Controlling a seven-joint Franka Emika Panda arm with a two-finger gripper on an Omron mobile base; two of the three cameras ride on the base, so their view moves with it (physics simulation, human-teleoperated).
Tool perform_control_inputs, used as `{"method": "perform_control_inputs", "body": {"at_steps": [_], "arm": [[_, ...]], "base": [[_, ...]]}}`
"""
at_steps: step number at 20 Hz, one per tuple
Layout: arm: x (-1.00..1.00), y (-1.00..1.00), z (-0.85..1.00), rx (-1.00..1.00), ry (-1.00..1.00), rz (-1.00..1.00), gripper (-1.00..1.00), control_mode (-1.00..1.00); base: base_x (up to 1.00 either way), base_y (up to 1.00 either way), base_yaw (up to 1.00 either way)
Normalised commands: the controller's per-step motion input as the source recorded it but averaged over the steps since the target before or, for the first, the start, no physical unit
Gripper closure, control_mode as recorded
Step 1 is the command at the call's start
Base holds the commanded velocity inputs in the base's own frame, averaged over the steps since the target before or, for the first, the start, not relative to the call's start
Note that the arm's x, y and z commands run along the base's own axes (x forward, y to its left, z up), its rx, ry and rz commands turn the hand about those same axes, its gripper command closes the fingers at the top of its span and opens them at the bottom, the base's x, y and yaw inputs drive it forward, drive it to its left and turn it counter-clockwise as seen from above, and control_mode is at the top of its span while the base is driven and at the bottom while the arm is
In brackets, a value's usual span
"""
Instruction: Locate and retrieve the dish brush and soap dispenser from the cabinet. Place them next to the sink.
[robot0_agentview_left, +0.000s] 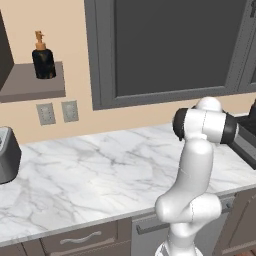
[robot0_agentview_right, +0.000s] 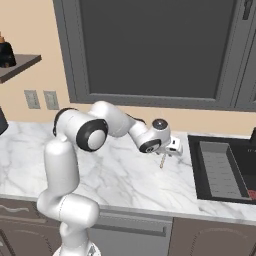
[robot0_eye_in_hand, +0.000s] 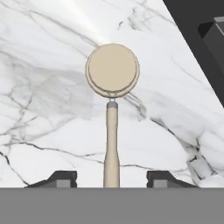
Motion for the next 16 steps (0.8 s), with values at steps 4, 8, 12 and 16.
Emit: {"method": "perform_control_inputs", "body": {"at_steps": [4, 8, 12, 16], "arm": [[0.09, 0.00, -0.03, 0.00, -0.01, 0.00, -1.00, -1.00], [0.04, 0.04, 0.29, 0.00, 0.09, 0.00, -1.00, -1.00], [-0.10, 0.17, 0.70, 0.00, 0.08, 0.00, -1.00, -1.00], [-0.24, 0.33, 0.70, -0.01, 0.02, -0.01, -1.00, -1.00]], "base": [[0.00, 0.00, 0.00], [0.00, 0.00, 0.00], [0.00, 0.00, 0.00], [0.00, 0.00, 0.00]]}}
